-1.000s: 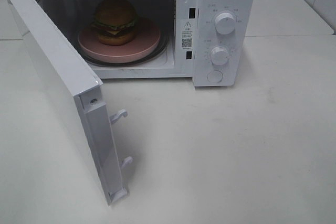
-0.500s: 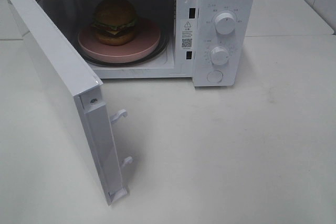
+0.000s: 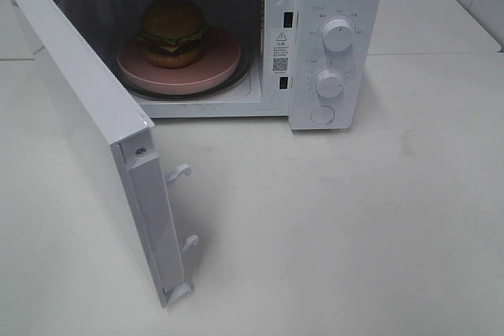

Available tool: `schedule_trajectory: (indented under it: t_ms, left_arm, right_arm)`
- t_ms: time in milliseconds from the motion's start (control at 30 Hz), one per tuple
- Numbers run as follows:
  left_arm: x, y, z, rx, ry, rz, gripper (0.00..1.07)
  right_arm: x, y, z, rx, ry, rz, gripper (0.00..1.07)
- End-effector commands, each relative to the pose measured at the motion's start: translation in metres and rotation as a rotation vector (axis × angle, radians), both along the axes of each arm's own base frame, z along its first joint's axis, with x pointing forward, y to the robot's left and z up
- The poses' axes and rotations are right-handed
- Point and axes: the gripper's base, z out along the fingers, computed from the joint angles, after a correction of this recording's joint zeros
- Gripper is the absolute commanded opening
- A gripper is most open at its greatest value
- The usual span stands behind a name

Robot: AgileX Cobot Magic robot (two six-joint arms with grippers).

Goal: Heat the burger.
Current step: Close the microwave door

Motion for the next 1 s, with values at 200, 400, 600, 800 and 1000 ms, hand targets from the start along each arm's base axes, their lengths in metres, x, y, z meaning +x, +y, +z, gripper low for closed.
schedule_trajectory:
  t_ms: [200,400,600,800,1000]
  left_arm:
    - [0.0,0.0,0.0,-0.004,-0.012,-0.007,0.91]
    - [0.0,0.0,0.0,-0.004,-0.012,-0.007,0.91]
    - [0.0,0.0,0.0,-0.004,-0.012,-0.007,0.91]
    - [0.0,0.0,0.0,-0.004,-0.012,-0.007,0.91]
    - [0.0,0.0,0.0,-0.004,-0.012,-0.007,0.91]
  right_arm:
    - [-0.027,-0.002,-0.005,0.089,-0.094,-0.074,0.76]
    - [-0.038,-0.003,-0.005,0.099,-0.165,-0.081,0.75]
    - [-0.054,-0.005,-0.005,0.11,-0.269,-0.073,0.76]
    - [-0.054,-0.004,-0.006,0.107,-0.27,-0.067,0.76]
    - [-0.054,-0.004,-0.006,0.106,-0.27,-0.064,0.76]
